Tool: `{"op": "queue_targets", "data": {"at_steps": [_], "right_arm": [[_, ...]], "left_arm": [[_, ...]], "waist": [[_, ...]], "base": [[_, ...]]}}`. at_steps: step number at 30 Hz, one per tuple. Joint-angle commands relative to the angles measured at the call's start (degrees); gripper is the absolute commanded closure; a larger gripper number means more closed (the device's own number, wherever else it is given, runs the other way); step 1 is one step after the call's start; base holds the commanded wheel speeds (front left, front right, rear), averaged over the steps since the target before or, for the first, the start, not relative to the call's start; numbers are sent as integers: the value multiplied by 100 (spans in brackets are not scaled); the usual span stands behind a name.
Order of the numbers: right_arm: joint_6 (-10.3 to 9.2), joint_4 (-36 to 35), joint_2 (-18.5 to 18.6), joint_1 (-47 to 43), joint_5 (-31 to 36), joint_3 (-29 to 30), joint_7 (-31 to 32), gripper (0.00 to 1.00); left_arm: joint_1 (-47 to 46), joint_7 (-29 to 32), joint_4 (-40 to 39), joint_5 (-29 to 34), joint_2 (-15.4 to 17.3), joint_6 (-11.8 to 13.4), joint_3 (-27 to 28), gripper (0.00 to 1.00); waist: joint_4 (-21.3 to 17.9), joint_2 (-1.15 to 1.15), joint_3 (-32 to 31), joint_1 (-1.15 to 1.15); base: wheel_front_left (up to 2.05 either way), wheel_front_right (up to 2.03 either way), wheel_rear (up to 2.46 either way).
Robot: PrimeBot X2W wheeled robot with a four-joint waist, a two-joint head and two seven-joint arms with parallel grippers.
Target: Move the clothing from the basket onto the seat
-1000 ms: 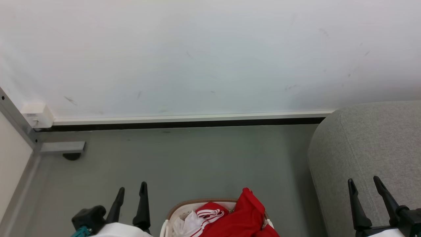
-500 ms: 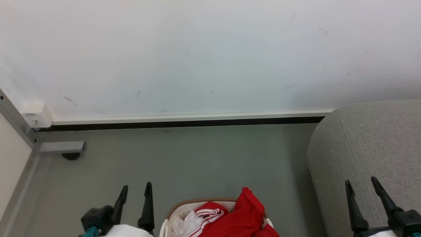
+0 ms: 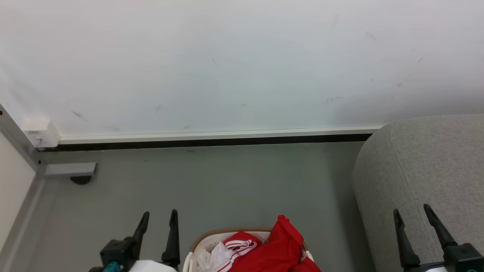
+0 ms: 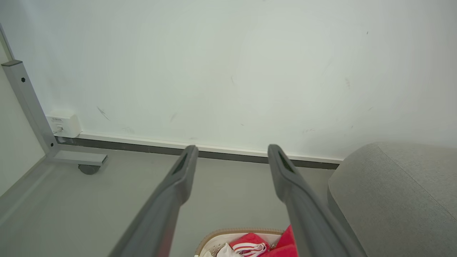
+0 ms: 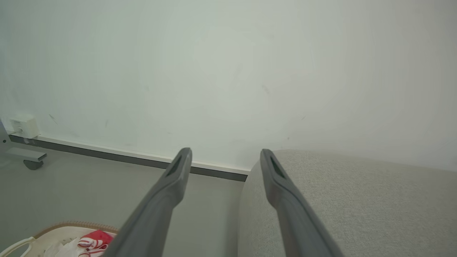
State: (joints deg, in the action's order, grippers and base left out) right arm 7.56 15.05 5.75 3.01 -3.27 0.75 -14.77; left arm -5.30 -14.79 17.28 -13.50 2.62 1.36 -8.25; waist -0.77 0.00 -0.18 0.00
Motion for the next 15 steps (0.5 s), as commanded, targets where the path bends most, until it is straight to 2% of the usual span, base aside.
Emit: {"op": "queue_targets", "data": {"at_steps": [1, 15], "right_arm": [[-14, 15, -3, -92, 80, 33, -50, 0], [-14, 9, -20, -81, -107, 26, -38, 0]], "left_arm": [[45, -46, 18, 185, 46, 22, -4, 0], [1, -39, 32, 71, 46, 20, 21, 0]], "waist": [[-2, 0, 5, 0], [2, 0, 41, 0]], "base": [[0, 0, 0], [0, 0, 0]]}}
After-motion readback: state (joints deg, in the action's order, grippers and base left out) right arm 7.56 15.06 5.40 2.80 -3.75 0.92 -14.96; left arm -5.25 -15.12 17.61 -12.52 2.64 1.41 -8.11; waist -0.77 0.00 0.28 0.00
